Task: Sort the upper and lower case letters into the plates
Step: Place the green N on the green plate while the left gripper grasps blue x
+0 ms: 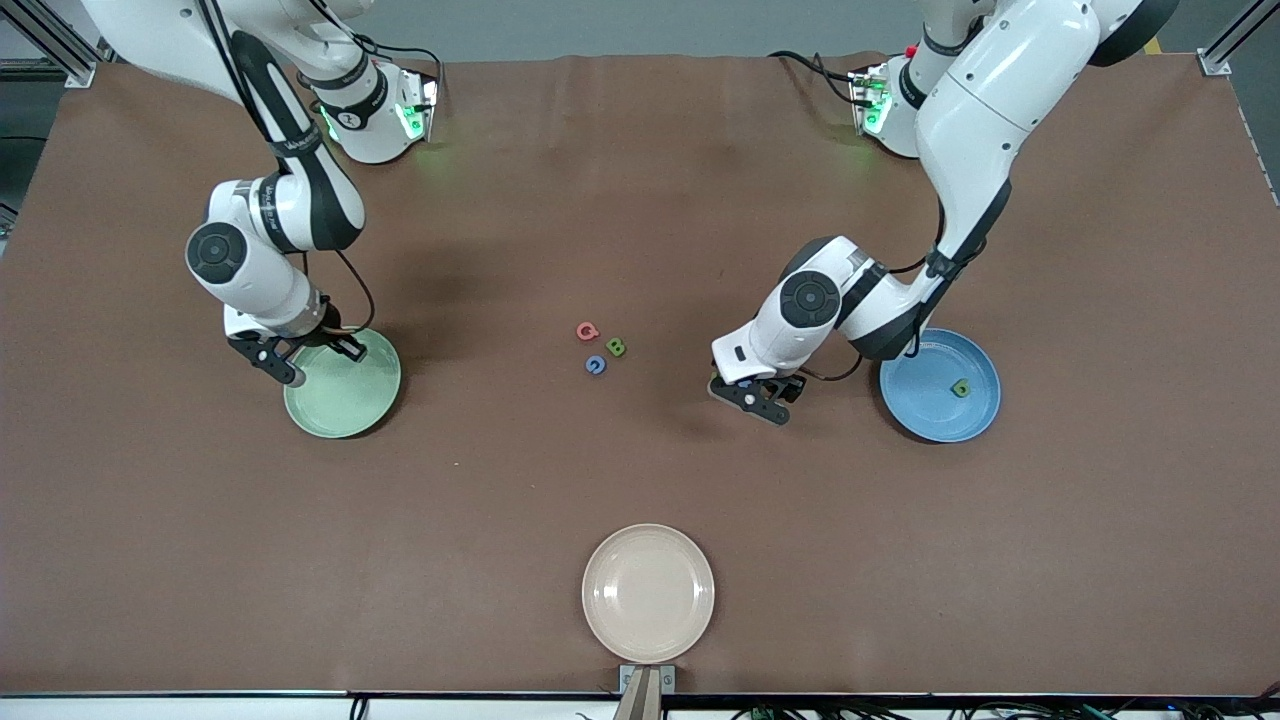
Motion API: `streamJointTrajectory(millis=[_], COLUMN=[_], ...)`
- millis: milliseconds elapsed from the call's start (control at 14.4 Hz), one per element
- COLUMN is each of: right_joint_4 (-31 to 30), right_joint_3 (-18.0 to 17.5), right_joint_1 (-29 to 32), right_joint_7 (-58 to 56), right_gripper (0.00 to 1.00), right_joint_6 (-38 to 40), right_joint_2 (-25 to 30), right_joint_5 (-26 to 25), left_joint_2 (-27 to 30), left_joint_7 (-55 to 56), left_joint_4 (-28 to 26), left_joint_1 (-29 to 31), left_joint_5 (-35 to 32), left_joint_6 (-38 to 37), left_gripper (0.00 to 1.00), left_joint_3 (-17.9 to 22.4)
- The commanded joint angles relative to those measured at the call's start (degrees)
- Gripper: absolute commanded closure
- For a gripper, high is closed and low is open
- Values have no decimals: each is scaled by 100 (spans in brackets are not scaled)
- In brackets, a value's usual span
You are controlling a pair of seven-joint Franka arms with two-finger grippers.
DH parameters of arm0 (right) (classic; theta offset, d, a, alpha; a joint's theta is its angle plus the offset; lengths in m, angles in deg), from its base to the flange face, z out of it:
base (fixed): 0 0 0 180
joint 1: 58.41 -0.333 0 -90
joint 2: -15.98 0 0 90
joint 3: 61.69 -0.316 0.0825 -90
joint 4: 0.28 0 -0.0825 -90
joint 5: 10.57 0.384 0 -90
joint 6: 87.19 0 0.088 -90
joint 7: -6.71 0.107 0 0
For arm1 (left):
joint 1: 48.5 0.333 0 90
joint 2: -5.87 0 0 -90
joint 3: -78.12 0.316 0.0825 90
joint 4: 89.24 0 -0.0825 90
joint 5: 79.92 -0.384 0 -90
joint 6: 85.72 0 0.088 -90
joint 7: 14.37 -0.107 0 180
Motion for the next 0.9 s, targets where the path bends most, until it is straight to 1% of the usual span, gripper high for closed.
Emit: streamJointTrajectory(millis=[0,139,208,278,347,417,556,625,764,833], right_joint_4=[-119,-110,-110,-101,-84,-32,161,458,1143,1521], right_joint_3=[-110,-119,-127,-127,-127,-127,-127,-136,-163,-163], right_joint_1=[215,215,215,215,215,207,180,163,84,-108], right_joint_7=[-210,-219,-219,-219,-236,-236,-254,-245,-149,-44], right_gripper=[100,98,95,79,46,1,0,0,0,0], right_joint_6=[-172,-416,-453,-444,-418,-392,-209,289,1544,2125], right_joint_2=[-81,-291,-388,-407,-398,-398,-363,-319,-232,-187], right_joint_5=[-37,-37,-28,-19,-19,-19,-19,-19,42,112], left_joint_2=[-87,-96,-96,-96,-96,-105,-96,-105,-122,-131], left_joint_7=[288,298,298,298,298,298,298,306,420,490], left_joint_4=[112,103,94,85,85,85,76,76,85,94], left_joint_1=[-37,-37,-37,-37,-29,-28,-28,-28,-37,-37], left_joint_5=[-144,-144,-144,-178,-179,-179,-179,-179,-179,-187], left_joint_6=[25,25,25,25,25,16,16,25,16,16], left_gripper=[23,28,31,35,40,44,49,52,59,61], left_joint_3=[6,15,24,24,33,42,42,42,42,42])
